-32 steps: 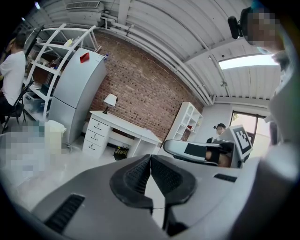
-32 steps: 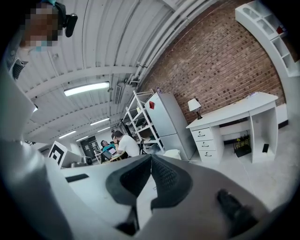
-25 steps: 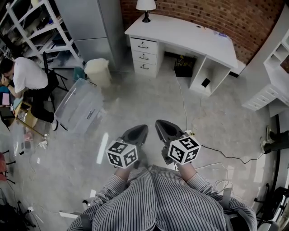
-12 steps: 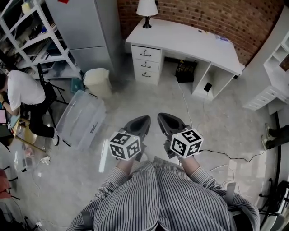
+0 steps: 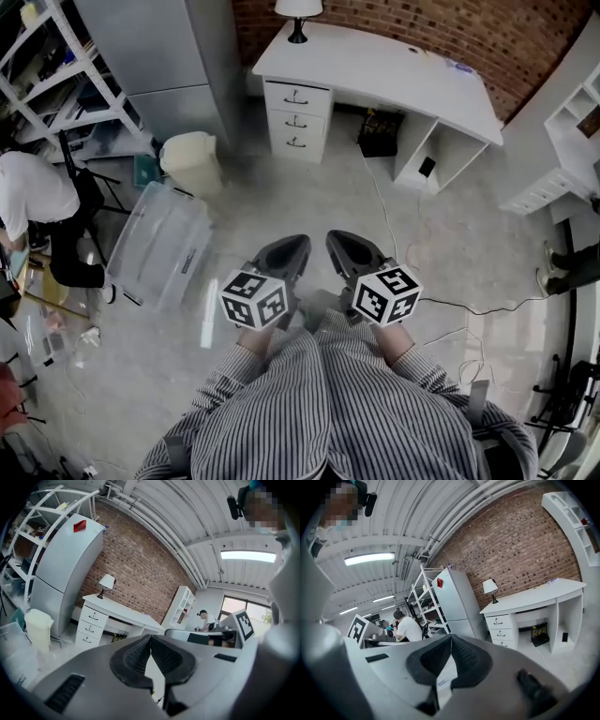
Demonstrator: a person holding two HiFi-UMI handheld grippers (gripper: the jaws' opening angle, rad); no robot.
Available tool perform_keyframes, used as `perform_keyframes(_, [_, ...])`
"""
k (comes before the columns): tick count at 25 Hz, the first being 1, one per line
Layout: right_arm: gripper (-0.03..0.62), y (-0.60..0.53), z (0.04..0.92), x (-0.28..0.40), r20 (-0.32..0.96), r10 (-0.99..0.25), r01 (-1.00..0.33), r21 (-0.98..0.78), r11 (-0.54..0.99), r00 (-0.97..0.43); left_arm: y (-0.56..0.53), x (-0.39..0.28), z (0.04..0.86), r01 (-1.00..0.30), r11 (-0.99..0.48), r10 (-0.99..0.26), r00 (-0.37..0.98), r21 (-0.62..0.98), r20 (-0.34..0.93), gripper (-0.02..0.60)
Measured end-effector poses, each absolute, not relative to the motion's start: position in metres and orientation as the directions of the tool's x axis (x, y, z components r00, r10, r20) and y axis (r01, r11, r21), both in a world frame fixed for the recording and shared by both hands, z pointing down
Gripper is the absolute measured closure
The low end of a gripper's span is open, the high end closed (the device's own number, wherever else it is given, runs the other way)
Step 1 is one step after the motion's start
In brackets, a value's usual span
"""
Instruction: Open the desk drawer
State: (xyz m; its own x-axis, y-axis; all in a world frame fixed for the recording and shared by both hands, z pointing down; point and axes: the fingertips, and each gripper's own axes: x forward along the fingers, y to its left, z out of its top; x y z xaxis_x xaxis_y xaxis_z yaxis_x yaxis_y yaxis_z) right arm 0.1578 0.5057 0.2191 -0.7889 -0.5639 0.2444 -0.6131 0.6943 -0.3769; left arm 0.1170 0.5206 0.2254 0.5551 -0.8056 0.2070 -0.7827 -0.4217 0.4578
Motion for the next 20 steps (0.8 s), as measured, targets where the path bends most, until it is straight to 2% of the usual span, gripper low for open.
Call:
perform_keyframes(9, [0.577, 0.451, 0.231, 0.134, 0.245, -0.533, -0.587, -0.377, 0.717, -0.81, 0.459, 0.094, 0.233, -0.795, -0.404, -0.822, 0.533, 0.453, 0.202, 0.567])
perform_keyframes(20, [0.577, 0.303, 0.219, 0.1, 0.21, -0.492, -0.534, -0.385, 0.752, -0.845, 0.32, 0.064, 0.23, -0.819, -0.385, -0.835, 0.505, 0.426, 0.217, 0.566])
